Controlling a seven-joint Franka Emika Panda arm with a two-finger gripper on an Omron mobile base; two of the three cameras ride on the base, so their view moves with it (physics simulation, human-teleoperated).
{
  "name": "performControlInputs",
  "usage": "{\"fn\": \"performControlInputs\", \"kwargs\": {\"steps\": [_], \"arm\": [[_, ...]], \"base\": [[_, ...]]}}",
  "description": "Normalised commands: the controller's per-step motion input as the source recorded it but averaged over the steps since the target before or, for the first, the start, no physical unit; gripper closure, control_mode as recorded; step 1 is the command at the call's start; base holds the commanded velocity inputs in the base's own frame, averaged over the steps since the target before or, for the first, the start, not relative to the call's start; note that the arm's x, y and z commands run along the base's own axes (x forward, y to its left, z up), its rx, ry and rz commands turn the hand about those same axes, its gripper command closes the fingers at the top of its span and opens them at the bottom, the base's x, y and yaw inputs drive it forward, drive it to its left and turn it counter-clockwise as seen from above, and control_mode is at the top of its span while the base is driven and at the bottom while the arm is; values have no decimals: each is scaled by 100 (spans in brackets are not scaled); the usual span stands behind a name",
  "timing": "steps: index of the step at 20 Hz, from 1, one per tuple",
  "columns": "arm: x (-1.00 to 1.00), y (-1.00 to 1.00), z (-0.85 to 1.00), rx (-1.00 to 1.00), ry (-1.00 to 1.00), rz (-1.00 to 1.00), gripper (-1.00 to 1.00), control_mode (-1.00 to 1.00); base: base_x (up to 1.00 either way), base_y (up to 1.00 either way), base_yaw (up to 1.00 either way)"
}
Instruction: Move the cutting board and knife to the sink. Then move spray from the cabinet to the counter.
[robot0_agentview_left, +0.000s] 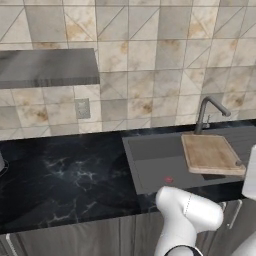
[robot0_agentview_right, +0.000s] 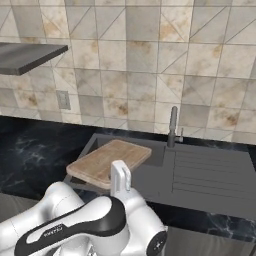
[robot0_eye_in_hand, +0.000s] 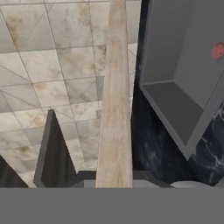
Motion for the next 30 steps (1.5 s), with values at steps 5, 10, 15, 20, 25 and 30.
{"fn": "performControlInputs", "kwargs": {"steps": [5, 10, 15, 20, 25, 30], "arm": [[21, 11, 2, 0, 15, 3, 100, -100], [9, 2, 1, 3, 4, 9, 100, -100], [16, 1, -2, 6, 3, 14, 100, -100], [25, 0, -2, 9, 7, 12, 100, -100], [46, 2, -5, 6, 14, 2, 100, -100], [47, 0, -15, 3, 12, 0, 100, -100]], "base": [[0, 0, 0], [0, 0, 0], [0, 0, 0], [0, 0, 0], [0, 0, 0], [0, 0, 0]]}}
